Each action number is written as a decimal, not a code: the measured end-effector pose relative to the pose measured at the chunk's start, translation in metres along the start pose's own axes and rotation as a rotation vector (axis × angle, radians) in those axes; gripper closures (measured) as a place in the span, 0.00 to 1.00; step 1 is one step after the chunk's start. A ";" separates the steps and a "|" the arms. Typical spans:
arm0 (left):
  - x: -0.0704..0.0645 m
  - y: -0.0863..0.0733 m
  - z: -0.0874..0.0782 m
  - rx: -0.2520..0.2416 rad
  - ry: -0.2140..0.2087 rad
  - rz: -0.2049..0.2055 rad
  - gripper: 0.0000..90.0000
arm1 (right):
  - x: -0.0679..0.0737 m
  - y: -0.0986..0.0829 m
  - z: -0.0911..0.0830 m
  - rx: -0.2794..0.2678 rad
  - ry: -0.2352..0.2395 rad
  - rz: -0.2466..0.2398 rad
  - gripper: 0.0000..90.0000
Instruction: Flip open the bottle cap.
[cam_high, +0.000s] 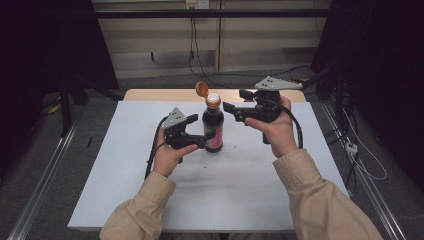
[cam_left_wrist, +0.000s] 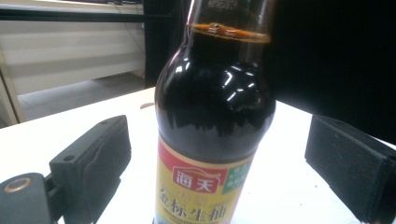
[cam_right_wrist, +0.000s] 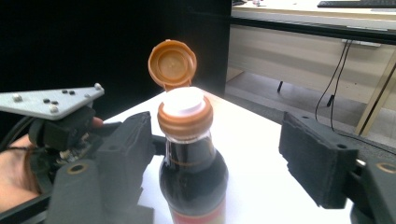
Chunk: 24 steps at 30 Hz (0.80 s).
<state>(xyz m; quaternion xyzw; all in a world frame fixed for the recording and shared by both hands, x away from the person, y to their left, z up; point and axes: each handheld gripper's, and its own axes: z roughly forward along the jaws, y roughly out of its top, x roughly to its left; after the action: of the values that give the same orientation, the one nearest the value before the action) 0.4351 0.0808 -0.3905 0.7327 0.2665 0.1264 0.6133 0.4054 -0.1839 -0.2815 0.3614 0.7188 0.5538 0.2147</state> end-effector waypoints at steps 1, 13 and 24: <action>0.000 0.000 -0.001 0.004 -0.003 0.003 0.08 | -0.001 -0.002 -0.001 -0.001 0.006 -0.002 0.27; 0.001 -0.010 -0.022 0.044 -0.042 0.005 0.07 | 0.004 -0.037 -0.003 0.037 0.047 0.007 0.19; 0.001 -0.017 -0.043 0.053 -0.043 0.017 0.07 | 0.005 -0.065 -0.017 0.071 0.036 -0.003 0.17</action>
<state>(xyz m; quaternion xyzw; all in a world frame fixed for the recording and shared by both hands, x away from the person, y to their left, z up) 0.4097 0.1189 -0.3982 0.7535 0.2504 0.1085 0.5982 0.3716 -0.1987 -0.3382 0.3578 0.7423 0.5339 0.1896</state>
